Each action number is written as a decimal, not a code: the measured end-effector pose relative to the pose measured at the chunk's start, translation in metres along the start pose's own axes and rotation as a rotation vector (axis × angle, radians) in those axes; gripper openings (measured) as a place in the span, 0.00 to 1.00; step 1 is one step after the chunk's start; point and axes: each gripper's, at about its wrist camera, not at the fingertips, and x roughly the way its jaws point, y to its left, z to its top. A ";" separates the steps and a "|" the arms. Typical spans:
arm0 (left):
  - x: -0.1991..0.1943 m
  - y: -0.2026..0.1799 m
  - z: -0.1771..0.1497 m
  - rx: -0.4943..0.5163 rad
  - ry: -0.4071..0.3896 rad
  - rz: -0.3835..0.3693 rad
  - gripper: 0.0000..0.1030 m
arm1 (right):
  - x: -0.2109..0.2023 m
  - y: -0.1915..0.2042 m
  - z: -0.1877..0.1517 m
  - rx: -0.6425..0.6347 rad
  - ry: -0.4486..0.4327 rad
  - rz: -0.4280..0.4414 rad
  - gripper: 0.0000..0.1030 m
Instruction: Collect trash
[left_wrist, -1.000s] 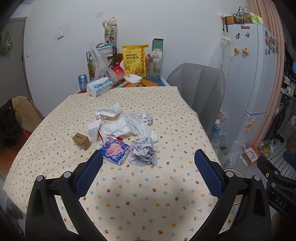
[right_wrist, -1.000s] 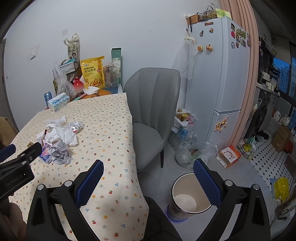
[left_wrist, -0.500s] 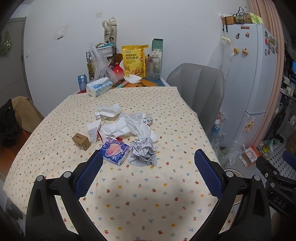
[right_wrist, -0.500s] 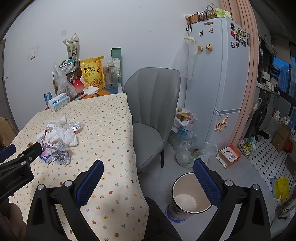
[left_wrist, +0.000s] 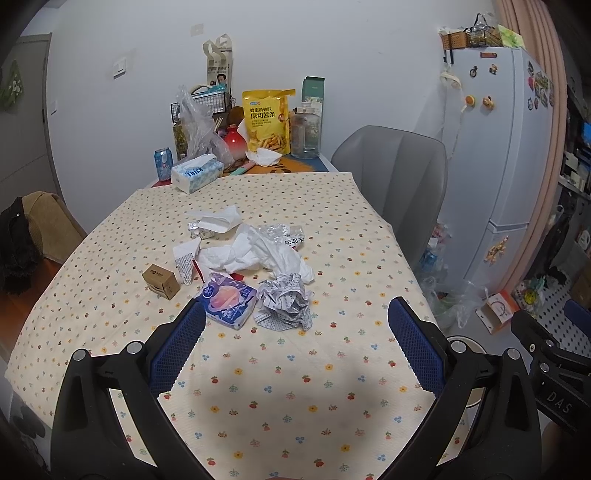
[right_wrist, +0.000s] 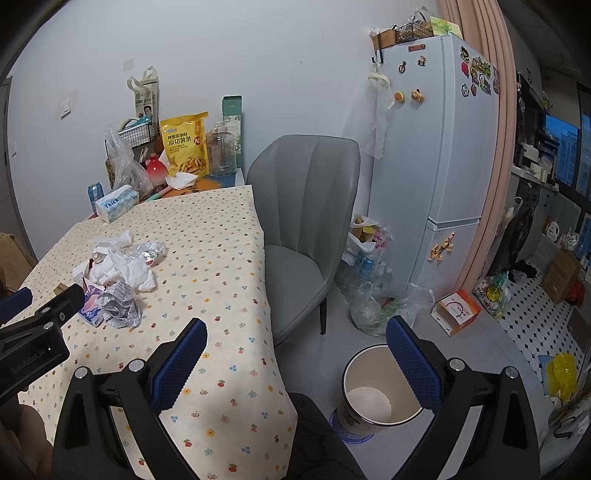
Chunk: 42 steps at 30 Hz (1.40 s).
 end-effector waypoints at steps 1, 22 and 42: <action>0.000 0.000 0.000 0.000 0.000 0.000 0.95 | 0.000 0.000 0.000 0.001 0.000 0.000 0.92; 0.000 0.037 0.009 -0.048 -0.030 0.047 0.95 | 0.007 0.016 0.018 -0.012 -0.010 0.049 0.92; 0.050 0.116 0.004 -0.169 0.066 0.098 0.68 | 0.048 0.089 0.039 -0.095 0.048 0.246 0.90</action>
